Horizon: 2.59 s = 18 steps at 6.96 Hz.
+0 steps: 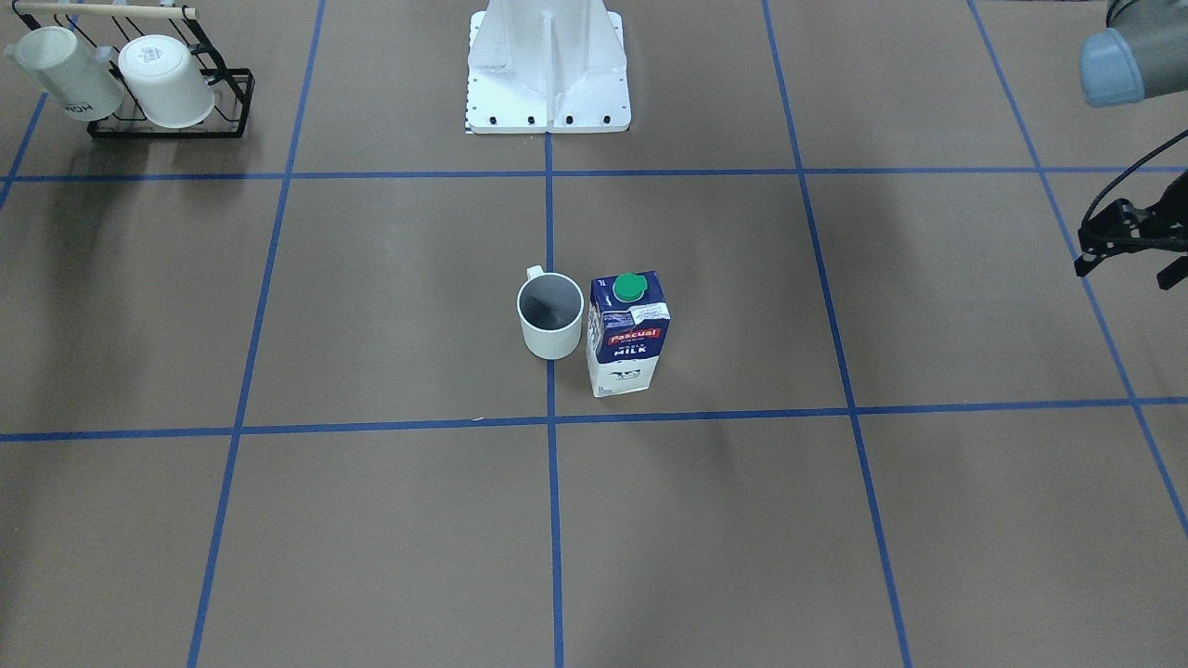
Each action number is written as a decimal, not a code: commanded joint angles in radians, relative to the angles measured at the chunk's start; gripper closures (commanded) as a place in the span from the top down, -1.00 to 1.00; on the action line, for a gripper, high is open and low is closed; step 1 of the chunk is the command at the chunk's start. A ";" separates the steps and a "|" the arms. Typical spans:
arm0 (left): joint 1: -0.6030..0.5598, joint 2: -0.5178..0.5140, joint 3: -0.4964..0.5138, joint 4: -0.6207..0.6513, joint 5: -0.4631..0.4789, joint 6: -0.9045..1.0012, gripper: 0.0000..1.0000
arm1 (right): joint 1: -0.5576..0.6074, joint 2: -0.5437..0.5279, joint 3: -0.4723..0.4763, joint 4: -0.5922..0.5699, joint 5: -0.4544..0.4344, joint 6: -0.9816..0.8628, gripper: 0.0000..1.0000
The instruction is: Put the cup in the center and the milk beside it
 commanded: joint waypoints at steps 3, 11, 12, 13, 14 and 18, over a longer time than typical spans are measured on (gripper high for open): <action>-0.096 -0.003 0.008 0.069 -0.083 0.114 0.96 | -0.001 0.020 -0.009 0.000 -0.001 0.010 1.00; -0.105 0.100 0.008 0.003 -0.083 0.028 0.96 | 0.000 0.025 -0.006 0.000 -0.001 0.023 1.00; -0.107 0.133 -0.012 -0.002 -0.077 0.028 0.96 | 0.005 0.030 0.000 0.000 0.000 0.034 1.00; -0.107 0.154 -0.012 -0.032 -0.077 0.028 0.96 | 0.026 0.045 -0.006 -0.006 0.023 0.034 1.00; -0.107 0.155 -0.014 -0.057 -0.077 0.023 0.96 | 0.034 0.042 -0.009 -0.006 0.039 0.033 1.00; -0.105 0.149 -0.012 -0.063 -0.079 0.017 0.96 | 0.036 0.034 -0.014 -0.005 0.040 0.033 1.00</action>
